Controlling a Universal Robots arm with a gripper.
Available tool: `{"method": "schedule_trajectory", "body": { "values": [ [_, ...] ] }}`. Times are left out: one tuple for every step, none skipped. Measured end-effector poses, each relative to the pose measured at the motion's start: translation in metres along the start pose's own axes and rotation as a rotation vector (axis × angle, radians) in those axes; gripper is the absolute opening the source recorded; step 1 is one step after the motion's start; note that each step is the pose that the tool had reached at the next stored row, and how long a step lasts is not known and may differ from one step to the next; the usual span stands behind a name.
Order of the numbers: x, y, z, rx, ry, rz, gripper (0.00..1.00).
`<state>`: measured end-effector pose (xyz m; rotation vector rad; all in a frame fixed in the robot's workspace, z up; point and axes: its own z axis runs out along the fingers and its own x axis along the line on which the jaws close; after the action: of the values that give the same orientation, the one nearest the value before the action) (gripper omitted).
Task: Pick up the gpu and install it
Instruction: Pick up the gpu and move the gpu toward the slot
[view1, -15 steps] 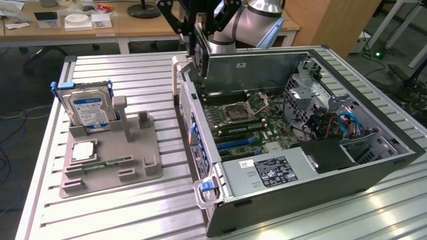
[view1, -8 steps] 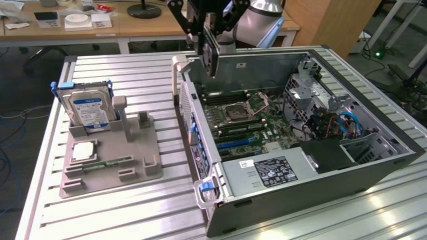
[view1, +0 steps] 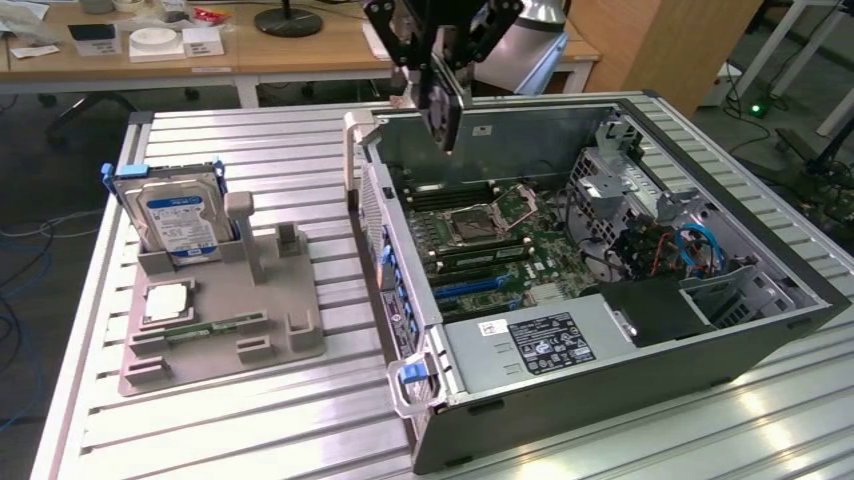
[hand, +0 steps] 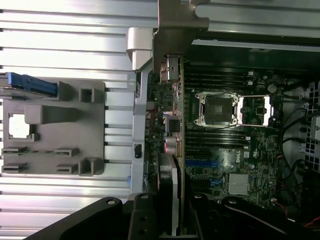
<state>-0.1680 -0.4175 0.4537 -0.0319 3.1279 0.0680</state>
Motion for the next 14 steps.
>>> {"method": "schedule_trajectory", "body": {
  "values": [
    [-0.003, -0.0001, 0.0001, -0.0001, -0.0001, 0.000, 0.28],
    [-0.006, -0.0001, 0.0001, 0.0000, 0.0000, 0.000, 0.28],
    [-0.008, -0.0002, 0.0001, 0.0000, 0.0001, 0.000, 0.28],
    [-0.011, -0.0002, 0.0001, 0.0000, -0.0001, 0.000, 0.28],
    [-0.013, -0.0003, 0.0002, -0.0001, -0.0001, 0.000, 0.28],
    [-0.016, -0.0003, 0.0003, -0.0001, -0.0002, 0.000, 0.28],
    [-0.018, -0.0004, 0.0003, -0.0001, -0.0001, 0.000, 0.28],
    [-0.020, -0.0004, 0.0003, 0.0000, -0.0001, 0.000, 0.28],
    [-0.022, -0.0005, 0.0003, -0.0001, -0.0001, 0.000, 0.28],
    [-0.025, -0.0005, 0.0003, 0.0000, 0.0000, 0.000, 0.28],
    [-0.027, -0.0006, 0.0004, -0.0001, -0.0001, 0.000, 0.28],
    [-0.028, -0.0006, 0.0004, -0.0001, -0.0001, 0.000, 0.28],
    [-0.030, -0.0006, 0.0004, 0.0000, 0.0000, 0.000, 0.28],
    [-0.032, -0.0007, 0.0004, 0.0000, -0.0001, 0.001, 0.28]
  ]
}}
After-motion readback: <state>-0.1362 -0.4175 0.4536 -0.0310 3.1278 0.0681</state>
